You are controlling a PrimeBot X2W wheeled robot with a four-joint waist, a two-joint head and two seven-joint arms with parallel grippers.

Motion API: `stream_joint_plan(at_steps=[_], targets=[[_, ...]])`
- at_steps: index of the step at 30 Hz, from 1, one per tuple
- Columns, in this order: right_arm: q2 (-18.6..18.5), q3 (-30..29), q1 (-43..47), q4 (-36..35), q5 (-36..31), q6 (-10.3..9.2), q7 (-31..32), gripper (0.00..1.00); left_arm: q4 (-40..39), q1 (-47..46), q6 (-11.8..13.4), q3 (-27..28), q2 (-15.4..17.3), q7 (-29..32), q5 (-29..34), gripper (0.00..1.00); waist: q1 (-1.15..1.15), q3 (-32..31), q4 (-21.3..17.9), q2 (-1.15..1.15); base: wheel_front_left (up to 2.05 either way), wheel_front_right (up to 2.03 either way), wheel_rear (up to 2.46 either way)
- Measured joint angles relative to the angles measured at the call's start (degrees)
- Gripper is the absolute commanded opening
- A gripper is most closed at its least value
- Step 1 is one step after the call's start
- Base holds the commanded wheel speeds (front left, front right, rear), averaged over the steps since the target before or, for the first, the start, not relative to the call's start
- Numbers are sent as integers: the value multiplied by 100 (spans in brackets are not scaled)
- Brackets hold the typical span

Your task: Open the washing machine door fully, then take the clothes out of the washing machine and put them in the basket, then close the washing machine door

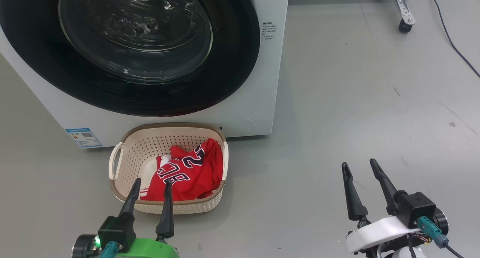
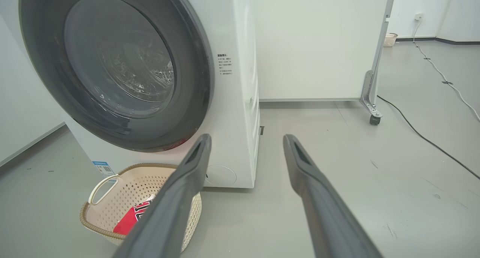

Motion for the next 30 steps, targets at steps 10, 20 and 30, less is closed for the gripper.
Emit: stream_joint_plan(at_steps=[10,20,30], targets=[[21,11,136,-135,-26,0,0,100,-1,24,1,15,1,9,0,100,0,-28,1,0,0,0,0],[42,12,241,-242,-69,0,0,100,-22,26,0,23,1,51,-1,100,0,-35,-9,0,0,0,0],[58,11,261,-299,-110,0,0,100,-35,26,0,24,1,53,-9,100,0,-40,-24,0,0,0,0]])
